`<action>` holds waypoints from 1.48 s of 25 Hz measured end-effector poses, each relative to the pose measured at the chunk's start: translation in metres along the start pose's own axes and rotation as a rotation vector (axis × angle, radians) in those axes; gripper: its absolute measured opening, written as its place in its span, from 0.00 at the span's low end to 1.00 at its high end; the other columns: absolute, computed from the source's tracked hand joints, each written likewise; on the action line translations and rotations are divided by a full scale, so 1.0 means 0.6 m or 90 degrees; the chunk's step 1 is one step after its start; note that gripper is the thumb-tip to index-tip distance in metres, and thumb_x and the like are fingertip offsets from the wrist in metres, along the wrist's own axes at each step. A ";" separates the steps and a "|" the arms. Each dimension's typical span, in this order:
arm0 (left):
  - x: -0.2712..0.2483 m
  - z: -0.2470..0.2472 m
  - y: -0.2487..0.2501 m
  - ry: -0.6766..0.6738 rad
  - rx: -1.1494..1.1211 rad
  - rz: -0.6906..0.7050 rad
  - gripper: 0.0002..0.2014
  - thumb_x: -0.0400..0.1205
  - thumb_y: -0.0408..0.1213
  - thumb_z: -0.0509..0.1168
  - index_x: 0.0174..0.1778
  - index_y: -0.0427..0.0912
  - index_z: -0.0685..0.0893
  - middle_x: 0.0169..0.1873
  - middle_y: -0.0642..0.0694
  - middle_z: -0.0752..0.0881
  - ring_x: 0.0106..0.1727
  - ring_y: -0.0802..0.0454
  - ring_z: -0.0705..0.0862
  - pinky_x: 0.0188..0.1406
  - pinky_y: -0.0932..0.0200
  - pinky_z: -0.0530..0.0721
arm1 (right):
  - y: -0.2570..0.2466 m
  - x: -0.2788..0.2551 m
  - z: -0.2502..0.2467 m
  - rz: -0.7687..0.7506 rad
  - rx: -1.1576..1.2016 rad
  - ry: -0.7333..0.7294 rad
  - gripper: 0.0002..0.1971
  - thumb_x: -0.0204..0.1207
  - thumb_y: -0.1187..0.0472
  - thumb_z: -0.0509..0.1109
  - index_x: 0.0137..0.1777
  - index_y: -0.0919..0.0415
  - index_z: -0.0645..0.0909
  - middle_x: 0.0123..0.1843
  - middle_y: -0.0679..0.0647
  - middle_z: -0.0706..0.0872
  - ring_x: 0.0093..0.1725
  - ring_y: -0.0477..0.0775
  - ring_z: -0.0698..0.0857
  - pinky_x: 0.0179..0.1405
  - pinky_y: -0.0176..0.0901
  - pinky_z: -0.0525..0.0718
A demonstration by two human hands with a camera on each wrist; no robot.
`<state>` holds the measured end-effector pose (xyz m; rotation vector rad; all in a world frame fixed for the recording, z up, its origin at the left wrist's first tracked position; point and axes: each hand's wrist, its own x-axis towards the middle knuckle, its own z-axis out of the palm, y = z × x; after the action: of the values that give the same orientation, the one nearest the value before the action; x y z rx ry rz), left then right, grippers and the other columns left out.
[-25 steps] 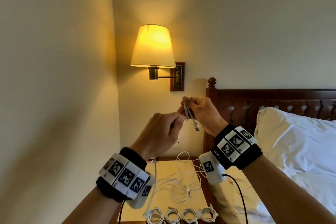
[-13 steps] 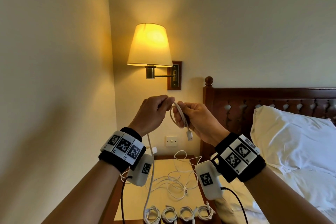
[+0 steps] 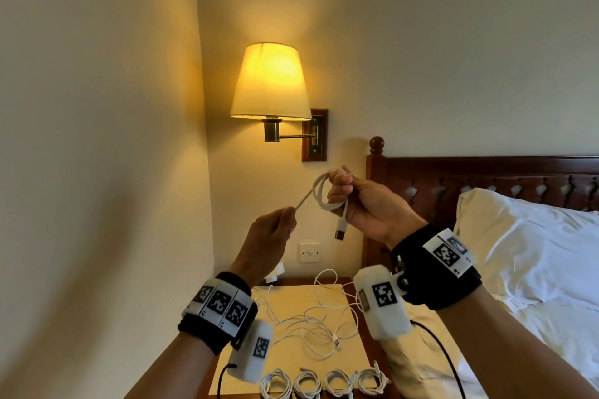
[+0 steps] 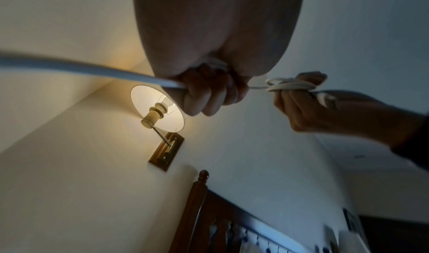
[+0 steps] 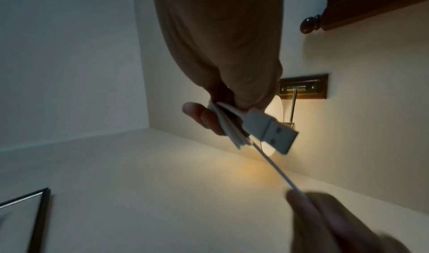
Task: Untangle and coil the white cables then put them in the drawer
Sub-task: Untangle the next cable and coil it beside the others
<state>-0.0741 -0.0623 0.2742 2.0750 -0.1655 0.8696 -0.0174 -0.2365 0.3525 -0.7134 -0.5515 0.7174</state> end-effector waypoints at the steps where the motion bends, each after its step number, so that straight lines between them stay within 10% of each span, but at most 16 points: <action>1: -0.018 0.005 -0.012 -0.017 0.039 0.003 0.20 0.89 0.40 0.52 0.30 0.46 0.72 0.23 0.54 0.70 0.25 0.60 0.66 0.30 0.59 0.66 | -0.011 0.005 -0.003 -0.024 -0.001 0.013 0.18 0.88 0.56 0.52 0.42 0.63 0.77 0.28 0.49 0.77 0.24 0.43 0.75 0.26 0.32 0.79; 6: -0.087 0.035 0.028 -0.184 0.230 0.090 0.21 0.89 0.48 0.50 0.29 0.51 0.70 0.22 0.54 0.71 0.23 0.58 0.69 0.29 0.63 0.66 | -0.021 0.028 -0.024 -0.118 -0.300 0.077 0.16 0.88 0.55 0.57 0.46 0.65 0.80 0.34 0.54 0.83 0.32 0.48 0.80 0.37 0.38 0.83; 13: 0.000 -0.020 0.121 0.003 0.302 0.193 0.19 0.87 0.47 0.57 0.28 0.57 0.70 0.18 0.59 0.71 0.21 0.60 0.72 0.26 0.63 0.67 | 0.023 0.021 -0.027 -0.155 -0.584 0.039 0.19 0.86 0.55 0.59 0.52 0.72 0.82 0.33 0.55 0.85 0.32 0.50 0.83 0.37 0.39 0.83; 21: 0.053 -0.038 0.074 0.015 0.237 0.152 0.20 0.86 0.52 0.55 0.35 0.44 0.79 0.25 0.50 0.79 0.31 0.49 0.78 0.37 0.49 0.79 | 0.039 -0.005 -0.010 -0.105 -0.483 0.004 0.18 0.87 0.55 0.56 0.51 0.68 0.83 0.32 0.53 0.82 0.29 0.46 0.79 0.31 0.34 0.80; 31: 0.004 -0.027 -0.001 0.032 0.104 0.047 0.20 0.88 0.46 0.54 0.31 0.44 0.73 0.23 0.53 0.71 0.24 0.59 0.67 0.28 0.65 0.66 | 0.003 -0.004 -0.012 -0.031 -0.033 0.002 0.18 0.89 0.58 0.49 0.45 0.65 0.77 0.26 0.49 0.74 0.24 0.44 0.74 0.26 0.33 0.78; 37: -0.066 0.017 0.025 -0.141 0.366 0.162 0.20 0.88 0.53 0.49 0.31 0.50 0.70 0.21 0.51 0.74 0.22 0.54 0.73 0.27 0.57 0.66 | 0.003 0.024 -0.029 -0.122 -0.292 0.105 0.18 0.88 0.55 0.55 0.48 0.67 0.80 0.32 0.54 0.81 0.30 0.48 0.79 0.34 0.37 0.81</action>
<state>-0.1047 -0.0867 0.2551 2.7352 -0.3339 0.9093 0.0026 -0.2314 0.3428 -1.1180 -0.6299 0.3480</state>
